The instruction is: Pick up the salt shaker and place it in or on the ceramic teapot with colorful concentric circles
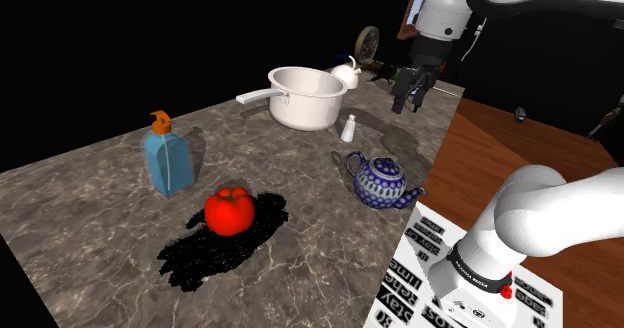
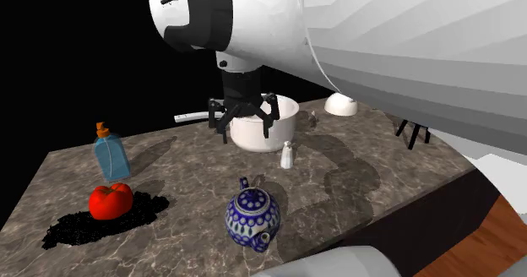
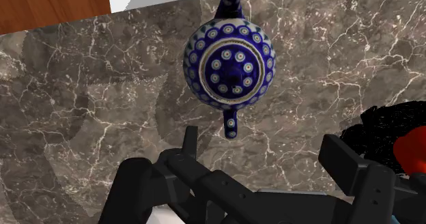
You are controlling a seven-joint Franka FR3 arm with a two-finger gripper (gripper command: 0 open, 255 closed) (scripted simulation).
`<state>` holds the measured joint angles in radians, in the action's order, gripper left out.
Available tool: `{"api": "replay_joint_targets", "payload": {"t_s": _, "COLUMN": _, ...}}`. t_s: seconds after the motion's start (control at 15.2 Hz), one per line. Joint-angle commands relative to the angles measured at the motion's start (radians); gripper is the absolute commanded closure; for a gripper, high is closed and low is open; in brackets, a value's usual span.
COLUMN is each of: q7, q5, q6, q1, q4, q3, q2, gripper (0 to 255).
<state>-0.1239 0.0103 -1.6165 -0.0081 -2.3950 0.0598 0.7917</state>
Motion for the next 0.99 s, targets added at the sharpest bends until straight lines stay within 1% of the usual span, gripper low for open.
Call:
{"api": "replay_joint_targets", "payload": {"t_s": 0.0, "q7": 0.000, "q5": 0.000, "q6": 0.000, "q1": 0.000, "q4": 0.000, "q3": 0.000, "q2": 0.000, "gripper": 0}}
{"api": "replay_joint_targets", "payload": {"t_s": 0.46, "q7": 0.049, "q5": -0.029, "q6": -0.182, "q1": -0.050, "q4": 0.023, "q3": -0.082, "q2": -0.200, "gripper": 0}}
{"api": "replay_joint_targets", "payload": {"t_s": 0.92, "q7": 0.102, "q5": -0.026, "q6": -0.332, "q1": -0.087, "q4": 0.106, "q3": -0.159, "q2": -0.431, "gripper": 0}}
